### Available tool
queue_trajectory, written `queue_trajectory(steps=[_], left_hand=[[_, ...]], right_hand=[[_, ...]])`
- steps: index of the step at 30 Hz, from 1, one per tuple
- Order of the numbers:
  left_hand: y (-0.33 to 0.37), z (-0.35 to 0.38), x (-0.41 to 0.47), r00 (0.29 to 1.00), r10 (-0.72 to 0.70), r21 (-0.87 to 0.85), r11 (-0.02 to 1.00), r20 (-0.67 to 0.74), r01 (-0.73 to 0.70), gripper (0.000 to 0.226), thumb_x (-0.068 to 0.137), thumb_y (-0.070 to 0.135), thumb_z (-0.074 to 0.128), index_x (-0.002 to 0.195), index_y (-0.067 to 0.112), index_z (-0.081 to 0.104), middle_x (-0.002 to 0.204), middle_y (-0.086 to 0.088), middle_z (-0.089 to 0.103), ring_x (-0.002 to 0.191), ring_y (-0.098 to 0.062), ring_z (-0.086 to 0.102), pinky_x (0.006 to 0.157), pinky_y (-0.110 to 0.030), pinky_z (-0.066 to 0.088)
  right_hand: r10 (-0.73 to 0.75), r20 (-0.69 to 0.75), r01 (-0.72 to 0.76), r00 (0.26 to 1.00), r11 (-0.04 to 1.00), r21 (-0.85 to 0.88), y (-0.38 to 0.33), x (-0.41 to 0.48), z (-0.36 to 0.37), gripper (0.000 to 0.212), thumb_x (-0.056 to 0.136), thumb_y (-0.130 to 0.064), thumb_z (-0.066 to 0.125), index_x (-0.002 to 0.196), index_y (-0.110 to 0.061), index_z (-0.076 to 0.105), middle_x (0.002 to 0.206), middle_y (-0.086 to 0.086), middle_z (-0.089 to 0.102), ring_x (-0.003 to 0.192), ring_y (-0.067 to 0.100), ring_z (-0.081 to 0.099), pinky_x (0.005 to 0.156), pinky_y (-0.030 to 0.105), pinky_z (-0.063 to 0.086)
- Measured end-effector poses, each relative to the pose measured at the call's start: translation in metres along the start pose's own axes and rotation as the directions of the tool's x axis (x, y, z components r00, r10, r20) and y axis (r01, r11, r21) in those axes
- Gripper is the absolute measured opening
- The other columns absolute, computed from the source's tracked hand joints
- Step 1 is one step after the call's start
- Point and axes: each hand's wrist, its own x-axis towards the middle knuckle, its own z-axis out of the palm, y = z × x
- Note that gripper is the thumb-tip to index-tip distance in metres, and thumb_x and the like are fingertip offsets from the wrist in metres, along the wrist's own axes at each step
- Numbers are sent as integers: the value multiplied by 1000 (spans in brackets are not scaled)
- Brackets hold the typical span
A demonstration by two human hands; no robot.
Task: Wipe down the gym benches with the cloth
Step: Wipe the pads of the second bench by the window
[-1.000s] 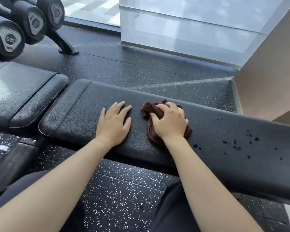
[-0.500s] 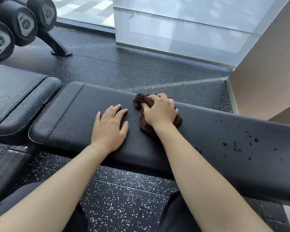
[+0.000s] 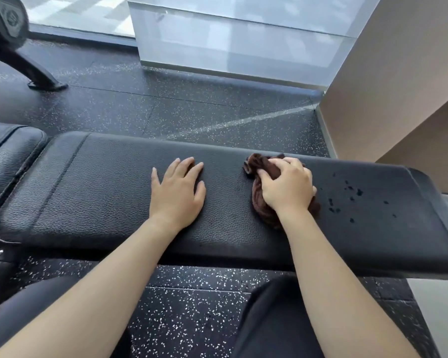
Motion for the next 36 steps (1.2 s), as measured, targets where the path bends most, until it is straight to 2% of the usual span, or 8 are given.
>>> queue_trajectory(steps=[4, 8, 12, 17, 20, 26, 32, 36], left_hand=[[7, 0, 5, 997, 70, -31, 997, 39, -68, 47, 94, 27, 38, 141, 22, 36, 151, 2, 30, 142, -16, 17, 114, -49, 8], [27, 10, 13, 994, 101, -42, 994, 50, -99, 50, 92, 38, 39, 140, 26, 36, 151, 2, 30, 142, -20, 16, 114, -48, 5], [29, 16, 10, 995, 96, 15, 995, 8, -96, 53, 91, 44, 36, 141, 27, 34, 152, 2, 29, 142, -21, 16, 114, -47, 5], [29, 14, 10, 994, 106, 9, 994, 36, -106, 53, 92, 43, 37, 142, 26, 33, 153, 2, 27, 143, -20, 14, 115, -46, 5], [32, 12, 15, 991, 120, -17, 993, 65, -119, 53, 92, 38, 40, 141, 21, 35, 152, 1, 28, 143, -19, 16, 115, -48, 7], [70, 24, 25, 985, 136, -13, 991, 106, -136, 55, 92, 44, 36, 142, 20, 32, 153, 0, 26, 143, -25, 13, 115, -50, 8], [79, 36, 19, 990, 125, 76, 989, 63, -130, 64, 90, 51, 26, 145, 18, 25, 155, -3, 21, 143, -28, 9, 116, -44, 7], [84, 32, 22, 966, 237, 45, 969, 108, -243, 57, 94, 40, 31, 145, 14, 25, 155, -2, 22, 143, -19, 12, 115, -41, 8]], right_hand=[[-56, 17, 55, 998, 998, 14, 9, -21, -3, 29, 83, -49, 60, 110, -38, 63, 128, -8, 52, 120, 25, 43, 94, 50, 37], [-114, -64, 115, 991, 993, 9, 31, -65, -6, 27, 79, -50, 63, 104, -39, 65, 123, -12, 55, 117, 21, 44, 91, 49, 39], [-78, -54, 77, 995, 997, -16, 26, -38, -3, 26, 80, -49, 63, 104, -38, 66, 125, -11, 54, 119, 23, 44, 91, 49, 38], [-15, 23, 15, 1000, 1000, -14, 4, 15, 0, 33, 84, -49, 59, 115, -38, 62, 132, -8, 50, 124, 24, 40, 96, 49, 35], [-29, 42, 28, 999, 1000, 9, 9, 5, -4, 32, 84, -49, 59, 114, -37, 62, 131, -8, 50, 124, 23, 40, 97, 50, 34], [-21, -67, 20, 998, 1000, -15, 64, -40, -26, 27, 81, -51, 61, 106, -40, 64, 126, -13, 52, 119, 22, 43, 90, 48, 37], [45, -58, -46, 997, 999, -14, 61, 23, -27, 30, 83, -50, 60, 111, -39, 63, 129, -9, 52, 121, 25, 42, 95, 49, 36], [26, -10, -26, 1000, 1000, -16, 60, 31, -30, 33, 85, -49, 58, 115, -38, 62, 131, -6, 51, 121, 26, 42, 96, 49, 35]])
